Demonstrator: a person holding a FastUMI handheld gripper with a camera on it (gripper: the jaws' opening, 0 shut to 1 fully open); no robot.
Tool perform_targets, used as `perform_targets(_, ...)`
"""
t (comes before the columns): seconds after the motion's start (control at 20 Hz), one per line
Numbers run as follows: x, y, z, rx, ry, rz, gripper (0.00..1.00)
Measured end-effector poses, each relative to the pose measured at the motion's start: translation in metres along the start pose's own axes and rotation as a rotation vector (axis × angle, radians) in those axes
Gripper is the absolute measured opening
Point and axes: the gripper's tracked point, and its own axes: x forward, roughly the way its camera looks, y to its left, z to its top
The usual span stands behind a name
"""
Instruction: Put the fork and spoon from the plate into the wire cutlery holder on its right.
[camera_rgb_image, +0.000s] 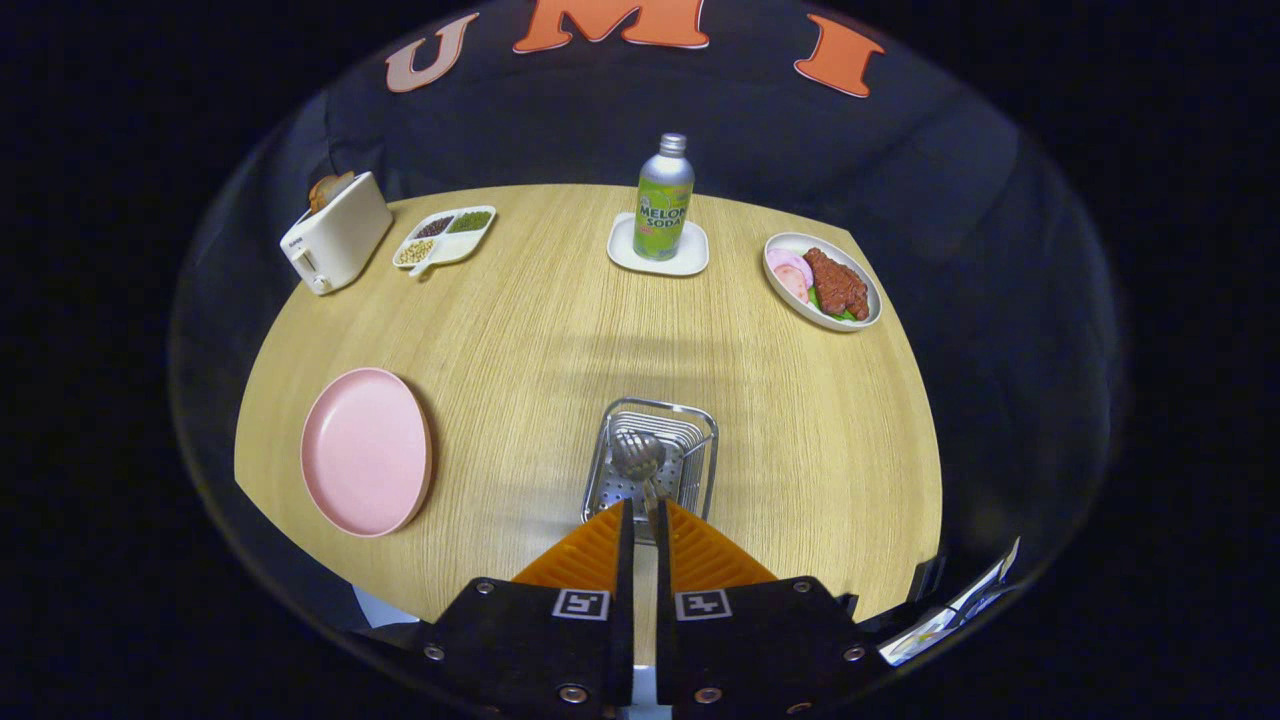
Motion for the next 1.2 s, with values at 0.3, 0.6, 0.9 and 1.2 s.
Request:
perform_targets(0.3, -0.052, 0.006, 0.080, 0.017, -0.345, 0.028, 0.10)
perform_targets(0.6, -0.166, 0.012, 0.178, 0.038, -0.724, 0.040, 0.09)
perform_targets(0.9, -0.275, 0.013, 0.233, 0.050, -1.051, 0.039, 0.15)
perform_targets(1.2, -0.323, 0.008, 0.245, 0.017, -1.242, -0.044, 0.47)
